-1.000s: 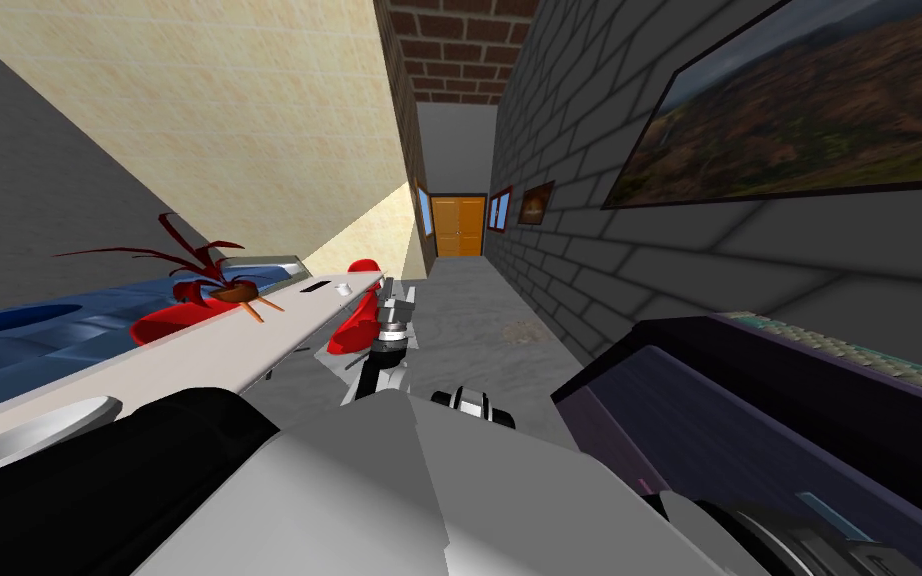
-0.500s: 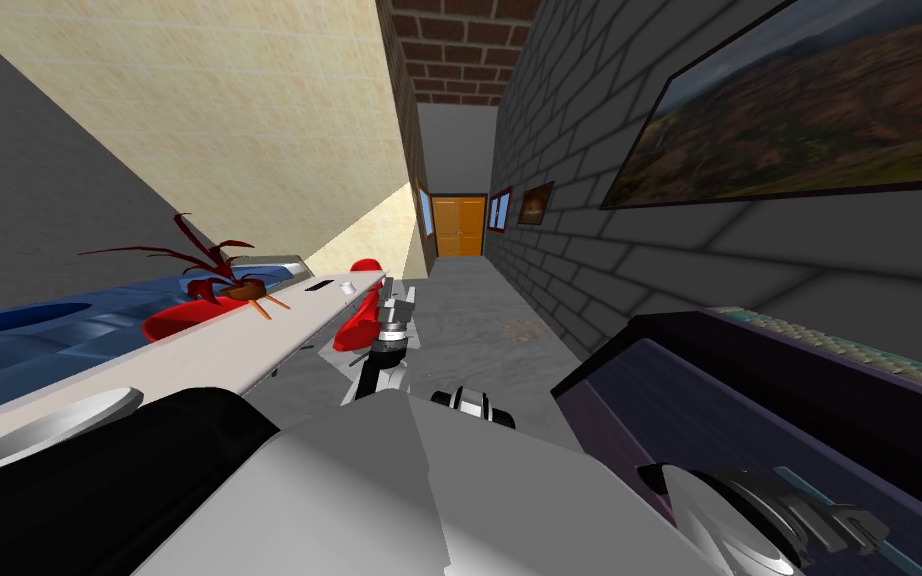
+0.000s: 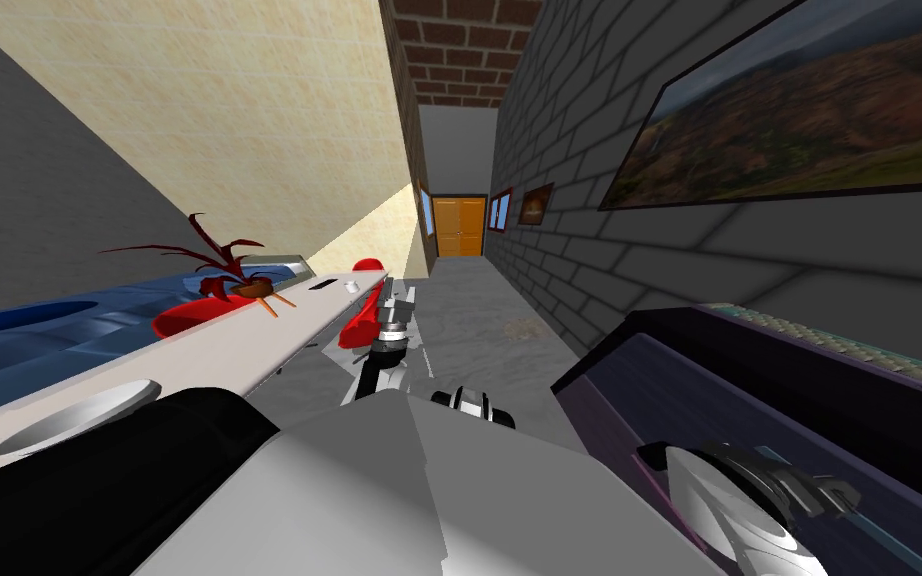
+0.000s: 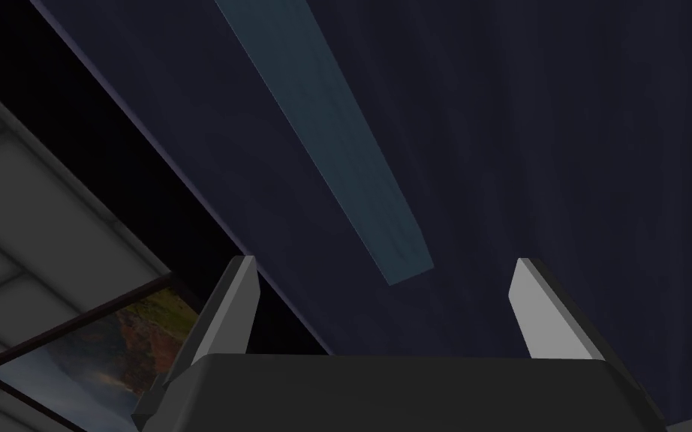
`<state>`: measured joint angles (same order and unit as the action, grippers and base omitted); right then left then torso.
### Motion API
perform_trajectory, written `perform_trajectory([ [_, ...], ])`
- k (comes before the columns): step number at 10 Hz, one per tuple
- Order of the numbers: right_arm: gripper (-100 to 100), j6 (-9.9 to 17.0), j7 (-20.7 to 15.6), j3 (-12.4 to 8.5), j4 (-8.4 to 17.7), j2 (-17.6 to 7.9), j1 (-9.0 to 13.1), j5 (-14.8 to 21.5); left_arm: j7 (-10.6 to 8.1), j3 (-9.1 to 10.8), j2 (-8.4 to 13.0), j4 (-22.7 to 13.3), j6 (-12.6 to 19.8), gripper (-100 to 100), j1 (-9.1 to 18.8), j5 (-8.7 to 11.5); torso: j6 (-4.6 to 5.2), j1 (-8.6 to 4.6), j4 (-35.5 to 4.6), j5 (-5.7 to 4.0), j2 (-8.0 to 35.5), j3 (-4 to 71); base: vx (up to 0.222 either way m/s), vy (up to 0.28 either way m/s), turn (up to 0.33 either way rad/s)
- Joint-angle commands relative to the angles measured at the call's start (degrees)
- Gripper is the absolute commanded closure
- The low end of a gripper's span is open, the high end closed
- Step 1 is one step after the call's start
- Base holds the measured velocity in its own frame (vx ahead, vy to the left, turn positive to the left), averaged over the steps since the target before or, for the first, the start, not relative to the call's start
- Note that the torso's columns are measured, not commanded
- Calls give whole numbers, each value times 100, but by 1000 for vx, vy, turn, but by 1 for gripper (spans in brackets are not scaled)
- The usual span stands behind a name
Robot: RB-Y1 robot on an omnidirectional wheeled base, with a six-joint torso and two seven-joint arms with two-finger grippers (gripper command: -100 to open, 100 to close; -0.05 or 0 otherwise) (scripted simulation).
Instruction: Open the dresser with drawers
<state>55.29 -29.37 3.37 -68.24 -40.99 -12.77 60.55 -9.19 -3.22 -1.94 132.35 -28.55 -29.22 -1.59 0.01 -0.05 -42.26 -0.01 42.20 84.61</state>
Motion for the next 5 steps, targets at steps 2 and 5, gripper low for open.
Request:
perform_trajectory([
  [2, -100, -327, 551, -107, 477, -143, -129, 415, 0, 0, 0, 0, 0, 0, -1, 0, -2, 4, 6, 1, -17, 13, 69, 36, -1],
  [5, -100, -491, 1026, -161, 725, -215, -193, 622, 0, 0, 0, 0, 0, 0, -1, 0, 0, 6, -3, 2, 10, -5, 72, 38, 0],
])
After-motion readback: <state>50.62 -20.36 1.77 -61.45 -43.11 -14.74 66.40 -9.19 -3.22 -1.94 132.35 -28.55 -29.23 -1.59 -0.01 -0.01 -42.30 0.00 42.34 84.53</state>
